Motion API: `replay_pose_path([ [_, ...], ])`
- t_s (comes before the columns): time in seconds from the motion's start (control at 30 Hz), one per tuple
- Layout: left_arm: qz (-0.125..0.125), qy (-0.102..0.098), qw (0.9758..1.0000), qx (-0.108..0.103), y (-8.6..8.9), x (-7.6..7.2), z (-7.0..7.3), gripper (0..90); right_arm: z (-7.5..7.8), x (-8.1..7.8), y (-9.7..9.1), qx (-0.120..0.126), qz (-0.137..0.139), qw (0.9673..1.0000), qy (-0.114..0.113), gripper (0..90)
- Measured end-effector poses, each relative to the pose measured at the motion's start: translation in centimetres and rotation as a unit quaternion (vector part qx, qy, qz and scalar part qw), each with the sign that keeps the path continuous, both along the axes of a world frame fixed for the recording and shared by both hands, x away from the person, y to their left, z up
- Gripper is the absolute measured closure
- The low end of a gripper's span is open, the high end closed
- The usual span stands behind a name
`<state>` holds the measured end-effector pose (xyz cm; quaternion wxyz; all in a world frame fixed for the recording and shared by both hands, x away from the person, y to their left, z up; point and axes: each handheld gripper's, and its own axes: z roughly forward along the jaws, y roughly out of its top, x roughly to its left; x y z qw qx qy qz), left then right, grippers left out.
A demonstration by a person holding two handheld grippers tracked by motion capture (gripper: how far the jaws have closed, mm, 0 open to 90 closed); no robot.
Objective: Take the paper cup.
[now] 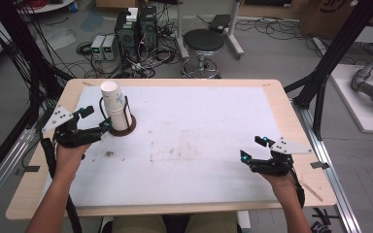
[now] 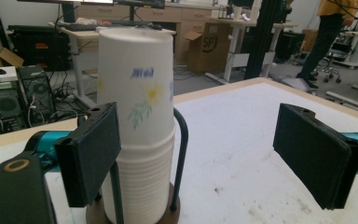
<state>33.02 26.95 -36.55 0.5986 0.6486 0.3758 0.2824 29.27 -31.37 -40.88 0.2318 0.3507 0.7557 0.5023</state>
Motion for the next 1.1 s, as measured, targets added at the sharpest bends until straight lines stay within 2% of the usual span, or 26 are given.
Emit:
replay_pose_path([
  [0.1,-0.008,0.004,0.9999,-0.006,0.0,1.0,1.0,14.8,0.1,-0.1,0.0,0.002,0.0,1.0,0.0,20.0],
  [0.23,-0.01,0.007,0.9999,0.003,-0.4,2.2,2.6,14.8,0.2,-0.2,-0.1,0.004,-0.002,1.0,-0.001,20.0],
  [0.3,-0.009,0.009,0.9999,0.006,-0.4,2.5,3.0,14.8,0.2,-0.1,-0.1,0.004,-0.001,1.0,-0.002,20.0],
  [0.5,0.015,0.017,0.9995,0.02,-0.2,4.1,4.6,14.8,0.1,-0.1,0.0,0.004,0.001,1.0,-0.002,20.0],
  [0.53,0.017,0.025,0.9992,0.028,-0.3,4.7,4.8,14.8,0.1,-0.1,0.0,0.005,0.001,1.0,-0.001,20.0],
  [0.7,0.021,0.041,0.9981,0.041,-0.6,6.0,4.9,14.8,0.1,-0.1,0.1,0.006,0.003,1.0,0.001,20.0],
  [0.73,0.025,0.052,0.9973,0.046,-0.8,6.8,4.7,14.8,0.1,-0.1,0.2,0.006,0.003,1.0,0.001,20.0],
  [0.87,0.025,0.068,0.9958,0.056,-1.3,8.0,4.3,15.3,0.1,-0.1,0.2,0.006,0.004,1.0,0.002,20.0],
  [1.1,0.023,0.077,0.9945,0.068,-2.0,8.9,3.7,24.1,-0.1,0.0,0.0,0.006,0.003,1.0,0.002,20.0],
])
